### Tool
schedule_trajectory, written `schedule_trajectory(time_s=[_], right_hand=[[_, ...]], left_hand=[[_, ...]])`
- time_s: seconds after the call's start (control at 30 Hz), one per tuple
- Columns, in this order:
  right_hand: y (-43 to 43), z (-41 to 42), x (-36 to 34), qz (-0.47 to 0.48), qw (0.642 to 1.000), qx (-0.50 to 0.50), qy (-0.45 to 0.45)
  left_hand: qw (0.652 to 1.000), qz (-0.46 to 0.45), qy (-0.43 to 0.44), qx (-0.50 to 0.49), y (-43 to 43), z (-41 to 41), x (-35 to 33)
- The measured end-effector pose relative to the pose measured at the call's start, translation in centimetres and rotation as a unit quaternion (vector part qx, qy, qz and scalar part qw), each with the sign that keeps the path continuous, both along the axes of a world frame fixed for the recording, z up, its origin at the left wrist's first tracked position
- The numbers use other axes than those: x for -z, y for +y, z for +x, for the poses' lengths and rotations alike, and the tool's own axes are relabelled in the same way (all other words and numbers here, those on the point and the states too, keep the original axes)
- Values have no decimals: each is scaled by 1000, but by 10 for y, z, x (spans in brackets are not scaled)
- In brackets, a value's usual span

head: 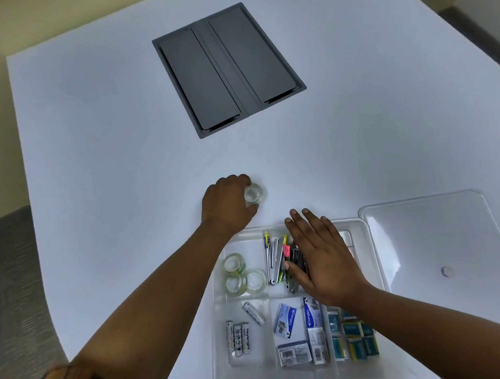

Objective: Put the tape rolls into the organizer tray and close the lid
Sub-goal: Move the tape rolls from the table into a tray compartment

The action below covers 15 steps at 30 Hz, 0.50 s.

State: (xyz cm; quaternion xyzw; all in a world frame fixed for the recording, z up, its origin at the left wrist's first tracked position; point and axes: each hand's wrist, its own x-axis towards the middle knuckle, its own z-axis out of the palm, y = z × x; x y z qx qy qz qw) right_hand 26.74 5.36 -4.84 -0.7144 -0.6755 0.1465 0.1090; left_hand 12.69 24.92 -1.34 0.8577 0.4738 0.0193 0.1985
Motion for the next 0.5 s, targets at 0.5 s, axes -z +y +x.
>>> schedule_trajectory(time_s=[0.5], right_hand=[[0,-1,0,2,1000,-4,-15]], left_hand=[[997,-11,-80,-4,-100,-80,-26]])
